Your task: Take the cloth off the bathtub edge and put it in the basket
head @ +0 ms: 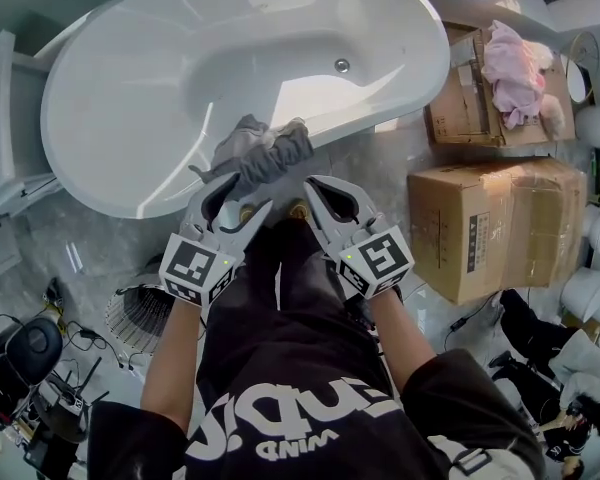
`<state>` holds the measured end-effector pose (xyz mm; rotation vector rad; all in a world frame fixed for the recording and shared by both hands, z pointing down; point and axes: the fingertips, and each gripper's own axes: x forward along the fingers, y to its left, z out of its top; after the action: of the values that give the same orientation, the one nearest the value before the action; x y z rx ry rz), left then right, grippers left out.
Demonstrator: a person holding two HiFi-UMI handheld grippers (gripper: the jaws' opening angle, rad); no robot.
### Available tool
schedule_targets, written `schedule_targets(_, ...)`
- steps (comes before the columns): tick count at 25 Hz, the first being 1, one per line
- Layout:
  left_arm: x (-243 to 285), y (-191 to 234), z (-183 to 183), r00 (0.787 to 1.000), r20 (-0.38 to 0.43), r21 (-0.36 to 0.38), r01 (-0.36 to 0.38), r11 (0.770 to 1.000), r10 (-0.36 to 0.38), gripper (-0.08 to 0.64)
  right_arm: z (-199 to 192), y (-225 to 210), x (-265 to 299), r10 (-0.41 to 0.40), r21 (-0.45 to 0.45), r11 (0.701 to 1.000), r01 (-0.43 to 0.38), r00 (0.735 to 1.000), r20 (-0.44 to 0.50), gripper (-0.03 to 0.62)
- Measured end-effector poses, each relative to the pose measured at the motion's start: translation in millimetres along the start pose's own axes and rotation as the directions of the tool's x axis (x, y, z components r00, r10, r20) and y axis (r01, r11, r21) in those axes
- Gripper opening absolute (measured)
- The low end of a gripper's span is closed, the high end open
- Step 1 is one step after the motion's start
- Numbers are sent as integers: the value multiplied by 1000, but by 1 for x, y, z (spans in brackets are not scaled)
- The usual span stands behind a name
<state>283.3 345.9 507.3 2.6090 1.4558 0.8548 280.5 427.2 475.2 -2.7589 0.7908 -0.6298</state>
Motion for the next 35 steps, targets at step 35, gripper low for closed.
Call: schedule_targets(35, 129, 77, -191, 801, -598, 209, 183, 961, -23, 350, -26, -7, -5, -35, 44, 998, 37, 998, -45, 9)
